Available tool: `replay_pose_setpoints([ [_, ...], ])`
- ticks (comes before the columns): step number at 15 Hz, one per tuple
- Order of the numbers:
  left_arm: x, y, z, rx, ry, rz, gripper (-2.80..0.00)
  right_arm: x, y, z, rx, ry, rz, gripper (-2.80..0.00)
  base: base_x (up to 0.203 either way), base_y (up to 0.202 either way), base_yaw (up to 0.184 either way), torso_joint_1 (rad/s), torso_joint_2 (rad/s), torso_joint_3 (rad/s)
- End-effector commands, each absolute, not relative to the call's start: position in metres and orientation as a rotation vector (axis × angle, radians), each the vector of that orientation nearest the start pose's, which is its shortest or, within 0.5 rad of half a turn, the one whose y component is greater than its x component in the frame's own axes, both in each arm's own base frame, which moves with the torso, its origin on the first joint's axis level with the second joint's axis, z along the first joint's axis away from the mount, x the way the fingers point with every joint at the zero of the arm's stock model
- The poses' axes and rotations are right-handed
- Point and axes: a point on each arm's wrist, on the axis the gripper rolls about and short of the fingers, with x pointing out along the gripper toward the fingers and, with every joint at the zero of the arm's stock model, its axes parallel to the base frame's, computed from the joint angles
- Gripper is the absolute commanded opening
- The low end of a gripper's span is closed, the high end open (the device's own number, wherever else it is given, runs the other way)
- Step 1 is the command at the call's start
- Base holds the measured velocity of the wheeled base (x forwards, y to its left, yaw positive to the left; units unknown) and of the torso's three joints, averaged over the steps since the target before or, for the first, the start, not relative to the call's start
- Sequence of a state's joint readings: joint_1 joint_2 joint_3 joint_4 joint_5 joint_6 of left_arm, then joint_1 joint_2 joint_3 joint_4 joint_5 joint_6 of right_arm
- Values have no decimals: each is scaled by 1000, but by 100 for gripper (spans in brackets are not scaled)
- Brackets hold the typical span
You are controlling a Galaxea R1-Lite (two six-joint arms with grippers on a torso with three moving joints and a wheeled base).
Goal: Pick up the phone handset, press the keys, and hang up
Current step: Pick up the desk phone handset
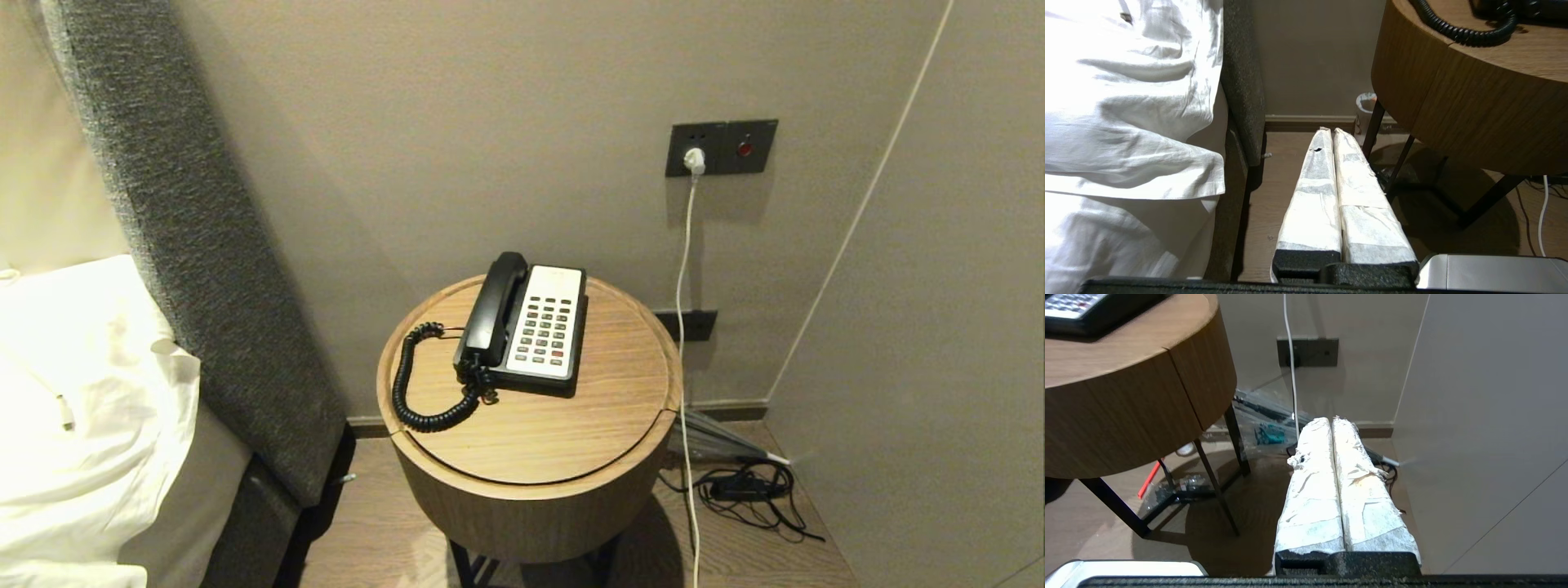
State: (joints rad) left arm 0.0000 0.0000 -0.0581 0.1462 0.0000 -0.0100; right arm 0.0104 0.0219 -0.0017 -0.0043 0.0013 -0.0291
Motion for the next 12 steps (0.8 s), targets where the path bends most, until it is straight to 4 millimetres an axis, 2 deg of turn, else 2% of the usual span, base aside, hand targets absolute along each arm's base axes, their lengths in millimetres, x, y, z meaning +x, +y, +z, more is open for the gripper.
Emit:
replay_pose_setpoints([
  [1, -28, 0, 76, -11, 91, -1, -280, -21, 0, 77, -31, 17, 13, -280, 0, 0, 0, 2, 6, -203],
  [12, -28, 0, 76, -8, 92, 0, -280, -21, 0, 77, -30, 17, 13, -280, 0, 0, 0, 3, 3, -196],
])
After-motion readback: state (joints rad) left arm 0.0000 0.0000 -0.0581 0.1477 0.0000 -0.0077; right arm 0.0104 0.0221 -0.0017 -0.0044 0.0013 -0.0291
